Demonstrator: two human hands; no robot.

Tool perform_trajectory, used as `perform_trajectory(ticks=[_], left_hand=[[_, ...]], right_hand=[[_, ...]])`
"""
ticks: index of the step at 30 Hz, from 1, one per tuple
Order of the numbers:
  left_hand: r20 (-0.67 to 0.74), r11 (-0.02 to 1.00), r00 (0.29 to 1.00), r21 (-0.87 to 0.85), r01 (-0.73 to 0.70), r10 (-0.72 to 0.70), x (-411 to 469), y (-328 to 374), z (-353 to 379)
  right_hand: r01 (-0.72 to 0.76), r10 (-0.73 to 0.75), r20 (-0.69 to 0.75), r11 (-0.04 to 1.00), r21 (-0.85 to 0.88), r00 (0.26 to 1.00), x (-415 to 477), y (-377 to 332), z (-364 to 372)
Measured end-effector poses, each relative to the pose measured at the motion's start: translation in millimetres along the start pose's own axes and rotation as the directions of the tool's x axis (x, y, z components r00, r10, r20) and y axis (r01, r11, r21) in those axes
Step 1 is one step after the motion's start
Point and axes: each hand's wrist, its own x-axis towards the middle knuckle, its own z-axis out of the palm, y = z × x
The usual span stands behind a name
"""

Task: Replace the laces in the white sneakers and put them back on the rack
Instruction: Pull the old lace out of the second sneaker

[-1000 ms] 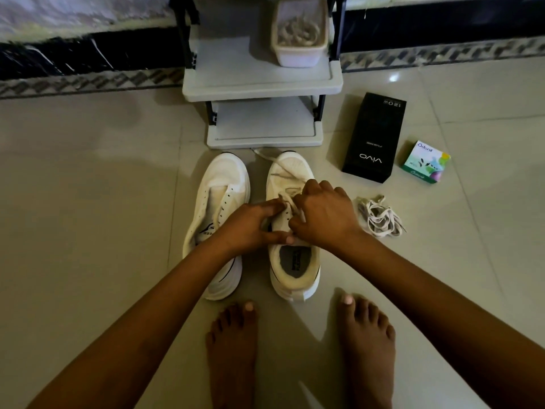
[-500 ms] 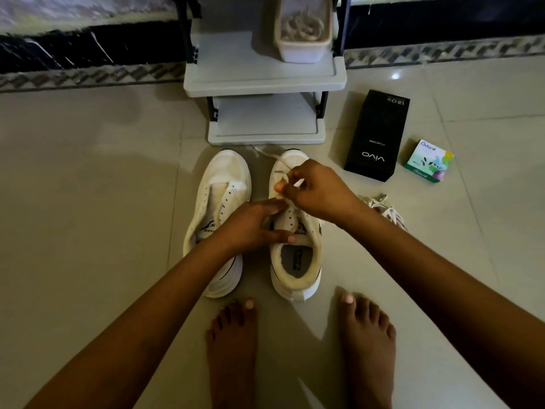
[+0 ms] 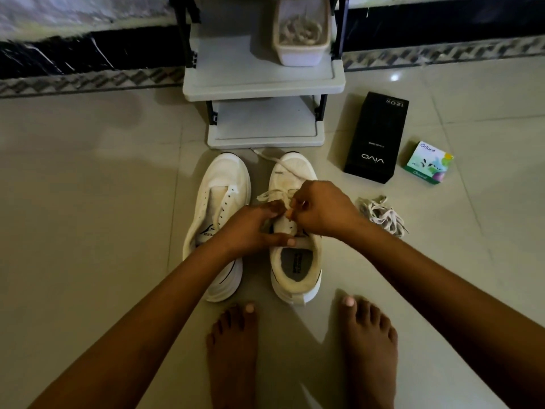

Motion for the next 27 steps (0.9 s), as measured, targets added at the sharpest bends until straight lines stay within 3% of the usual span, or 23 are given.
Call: perform_trajectory(ticks=[1,3,8,15,18,20,23,25,27], left_hand=[[0.009,1.0,1.0,-0.017,0.005,-0.005,0,0,0],[0.014,0.999,1.0,-0.043,0.01,-0.009,0,0,0],[0.009,1.0,1.0,-0.01,0.01,-0.01,-2,5,-1],[0.009,0.999,0.999,0.029,0.039,-0.039,-1,4,-1],[0.021,0.999,0.999,0.04,0.032,-0.033,-1,3,-1],[0.028,0.999,1.0,0.033,0.012,-0.013,-1,3,-1],[0.03,1.0,1.0,0.017,-0.006,0.005,-3,5,-2],[0.025,1.0,1.0,0.02,-0.011,0.011,-3,5,-2],[0.023,1.0,1.0,0.025,-0.002,0.001,-2,7,-2]], right_hand=[[-0.013,0.012,0.018,0.995,0.103,1.0,1,0,-3],[0.015,-0.015,-0.005,0.994,0.104,1.0,2,0,-2],[0.111,-0.12,-0.003,0.923,-0.369,0.993,-5,2,14],[0.131,-0.208,-0.079,0.825,-0.55,0.975,-6,4,18],[0.123,-0.192,-0.111,0.885,-0.45,0.975,-6,4,12],[0.08,-0.107,-0.106,0.969,-0.234,0.989,-6,5,3],[0.048,-0.046,-0.096,0.999,0.019,0.994,-4,9,-1],[0.069,-0.07,-0.098,0.998,-0.017,0.993,-4,12,3],[0.098,-0.112,-0.063,0.975,-0.199,0.992,-5,12,10]])
